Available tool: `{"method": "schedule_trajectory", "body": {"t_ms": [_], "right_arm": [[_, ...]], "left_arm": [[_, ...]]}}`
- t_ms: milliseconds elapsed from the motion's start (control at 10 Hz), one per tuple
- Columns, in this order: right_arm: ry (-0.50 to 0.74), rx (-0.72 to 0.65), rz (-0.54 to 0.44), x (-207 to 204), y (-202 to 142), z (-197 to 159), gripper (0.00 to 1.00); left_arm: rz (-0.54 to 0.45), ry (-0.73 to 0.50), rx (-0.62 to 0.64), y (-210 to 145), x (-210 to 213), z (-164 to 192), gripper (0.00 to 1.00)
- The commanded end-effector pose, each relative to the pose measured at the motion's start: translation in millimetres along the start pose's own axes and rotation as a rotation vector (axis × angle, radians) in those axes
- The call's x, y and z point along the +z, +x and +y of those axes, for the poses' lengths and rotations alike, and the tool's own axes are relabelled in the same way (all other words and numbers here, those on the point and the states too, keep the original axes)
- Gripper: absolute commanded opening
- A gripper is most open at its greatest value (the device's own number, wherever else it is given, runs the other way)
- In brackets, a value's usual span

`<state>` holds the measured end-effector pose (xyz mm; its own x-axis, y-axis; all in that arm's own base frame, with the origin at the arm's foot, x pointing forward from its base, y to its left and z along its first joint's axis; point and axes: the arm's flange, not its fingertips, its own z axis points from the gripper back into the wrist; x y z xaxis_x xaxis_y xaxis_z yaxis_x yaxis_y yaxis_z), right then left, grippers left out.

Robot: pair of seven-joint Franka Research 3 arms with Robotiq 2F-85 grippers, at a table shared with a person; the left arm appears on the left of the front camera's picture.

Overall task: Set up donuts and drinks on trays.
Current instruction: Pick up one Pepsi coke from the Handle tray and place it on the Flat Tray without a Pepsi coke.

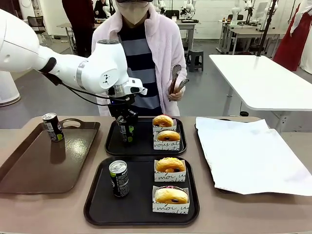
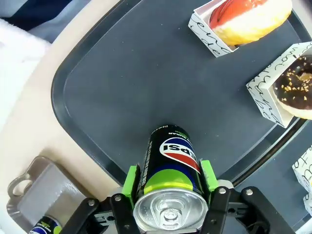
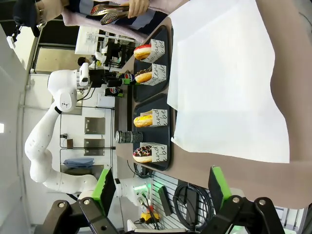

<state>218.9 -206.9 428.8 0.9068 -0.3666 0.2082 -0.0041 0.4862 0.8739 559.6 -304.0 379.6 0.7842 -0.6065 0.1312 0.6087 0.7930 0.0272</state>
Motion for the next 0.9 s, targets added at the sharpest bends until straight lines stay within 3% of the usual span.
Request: {"method": "schedule_trajectory", "body": {"t_ms": [0, 100, 200, 500, 600, 700, 800], "right_arm": [[0.028, 0.015, -0.019, -1.6, 2.9, 0.0, 1.00], [0.028, 0.015, -0.019, -1.6, 2.9, 0.0, 1.00], [0.028, 0.015, -0.019, -1.6, 2.9, 0.0, 1.00], [0.028, 0.015, -0.019, -1.6, 2.9, 0.0, 1.00], [0.028, 0.015, -0.019, -1.6, 2.9, 0.0, 1.00], [0.028, 0.015, -0.019, -1.6, 2.9, 0.0, 1.00], [0.028, 0.015, -0.019, -1.6, 2.9, 0.0, 1.00]], "left_arm": [[0.007, 0.032, 0.006, -3.8, -1.0, -1.6, 0.61], [0.025, 0.035, 0.006, -1.5, -2.4, -1.2, 0.64], [0.027, 0.033, 0.015, -3.3, -2.1, -0.5, 1.00], [0.023, 0.023, 0.020, -3.6, 4.9, 0.2, 1.00], [0.018, 0.020, 0.021, -3.0, 8.4, -0.2, 0.94], [0.015, 0.015, 0.026, -4.4, 12.2, -0.3, 1.00], [0.014, 0.015, 0.031, -5.3, 14.5, 0.1, 1.00]]}}
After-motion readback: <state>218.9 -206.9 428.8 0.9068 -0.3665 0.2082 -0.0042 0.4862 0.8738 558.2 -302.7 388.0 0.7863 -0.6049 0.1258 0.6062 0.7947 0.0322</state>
